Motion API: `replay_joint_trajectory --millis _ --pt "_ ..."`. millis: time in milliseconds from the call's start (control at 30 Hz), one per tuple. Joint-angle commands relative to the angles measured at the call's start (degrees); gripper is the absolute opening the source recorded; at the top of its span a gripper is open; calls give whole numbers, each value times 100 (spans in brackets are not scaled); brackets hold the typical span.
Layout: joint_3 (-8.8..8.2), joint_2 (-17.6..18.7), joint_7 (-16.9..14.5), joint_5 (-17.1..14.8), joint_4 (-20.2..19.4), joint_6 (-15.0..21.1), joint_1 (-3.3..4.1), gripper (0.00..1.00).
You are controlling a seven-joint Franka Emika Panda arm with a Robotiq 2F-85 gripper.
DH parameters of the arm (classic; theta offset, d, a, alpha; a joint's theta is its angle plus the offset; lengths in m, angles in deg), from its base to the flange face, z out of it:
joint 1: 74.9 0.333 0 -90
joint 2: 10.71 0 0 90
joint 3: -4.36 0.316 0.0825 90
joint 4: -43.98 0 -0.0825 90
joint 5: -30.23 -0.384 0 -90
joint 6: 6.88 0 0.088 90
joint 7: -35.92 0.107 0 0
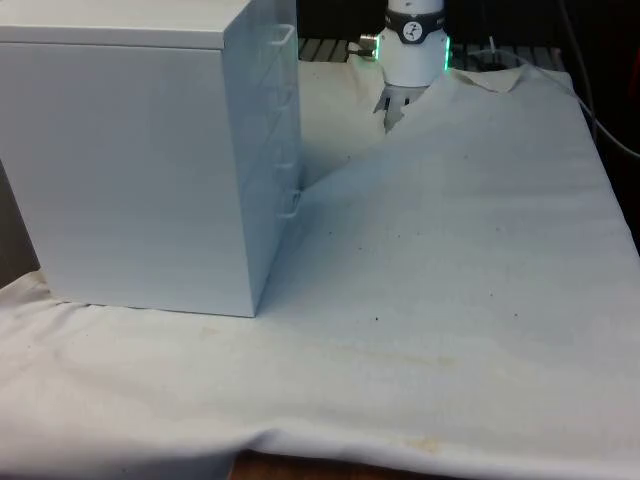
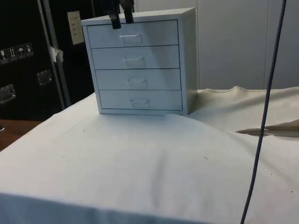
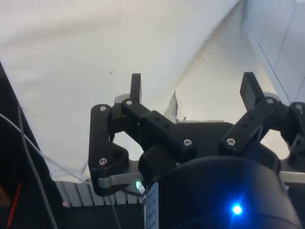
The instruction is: Open the drawer, then close it.
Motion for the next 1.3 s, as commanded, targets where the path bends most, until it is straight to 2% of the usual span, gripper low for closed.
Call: replay_joint_trajectory --millis 0,200,233,267,467,500,533,600,767,800,900,1067,1100,1267 --pt "6 40 6 -23 29 29 0 100" --pt "17 34 74 40 -52 361 17 100" --pt "11 46 40 6 -23 252 6 100" --pt "17 34 86 46 -69 407 17 100" --pt "23 46 115 103 -218 802 17 100" --pt "29 57 63 52 -195 699 6 100" --pt "23 57 120 120 -235 848 17 100" --pt "23 74 149 189 -241 911 29 100" --pt "46 97 269 447 -241 951 34 100" --pt "52 92 206 350 -235 888 17 100" --pt "52 103 350 625 -235 940 46 100" --pt "63 103 441 859 -241 917 57 100" --pt "69 97 384 773 -235 888 40 100" --pt "86 109 561 1123 -235 905 57 100"
